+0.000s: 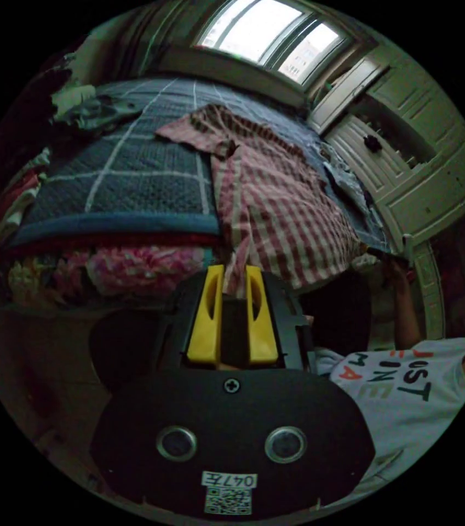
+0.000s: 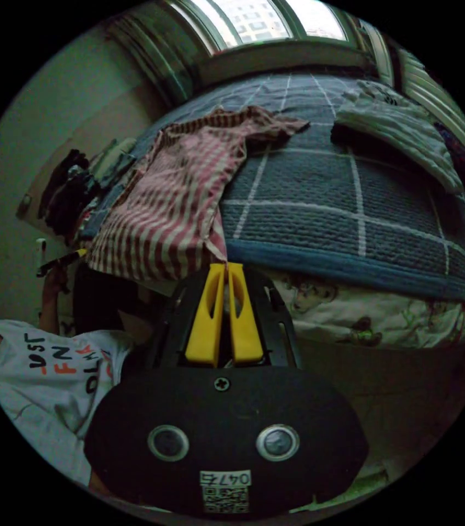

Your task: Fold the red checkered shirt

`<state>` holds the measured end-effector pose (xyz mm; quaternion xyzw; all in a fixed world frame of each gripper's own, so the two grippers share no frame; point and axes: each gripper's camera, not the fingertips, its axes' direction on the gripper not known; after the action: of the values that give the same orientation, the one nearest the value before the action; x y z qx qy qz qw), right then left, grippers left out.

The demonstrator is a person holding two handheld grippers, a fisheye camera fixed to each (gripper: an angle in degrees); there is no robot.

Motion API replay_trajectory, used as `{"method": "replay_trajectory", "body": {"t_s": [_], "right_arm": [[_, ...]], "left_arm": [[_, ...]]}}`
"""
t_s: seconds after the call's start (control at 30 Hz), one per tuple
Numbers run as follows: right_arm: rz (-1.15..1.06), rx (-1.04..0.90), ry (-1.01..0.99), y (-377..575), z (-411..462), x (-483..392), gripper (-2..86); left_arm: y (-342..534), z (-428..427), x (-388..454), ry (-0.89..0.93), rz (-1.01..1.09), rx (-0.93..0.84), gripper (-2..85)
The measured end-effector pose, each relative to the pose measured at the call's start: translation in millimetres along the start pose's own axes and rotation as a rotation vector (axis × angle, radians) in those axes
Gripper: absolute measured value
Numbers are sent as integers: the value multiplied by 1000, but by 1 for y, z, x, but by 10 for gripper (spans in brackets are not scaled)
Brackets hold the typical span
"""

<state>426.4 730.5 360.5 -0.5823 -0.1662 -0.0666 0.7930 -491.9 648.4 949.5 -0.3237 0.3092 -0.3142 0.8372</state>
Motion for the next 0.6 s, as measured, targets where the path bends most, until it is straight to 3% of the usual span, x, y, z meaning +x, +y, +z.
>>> {"method": "replay_trajectory", "body": {"t_s": [0.17,0.23,0.33,0.4,0.5,0.6], "right_arm": [[-20,-36,22,-23,25,-21,41],[9,30,91,-28,16,-28,54],[21,314,245,-46,-17,-61,58],[-182,443,295,-96,-20,-128,60],[-521,453,227,-185,18,-231,70],[-743,448,37,-276,75,-317,86]], "left_arm": [[-2,-5,-13,-10,-36,49,78],[-16,-18,-8,-79,25,87,76],[-49,-28,5,-154,136,145,75],[-81,-24,15,-200,216,165,80],[-151,2,27,-264,343,124,99],[-207,26,22,-123,381,39,114]]}}
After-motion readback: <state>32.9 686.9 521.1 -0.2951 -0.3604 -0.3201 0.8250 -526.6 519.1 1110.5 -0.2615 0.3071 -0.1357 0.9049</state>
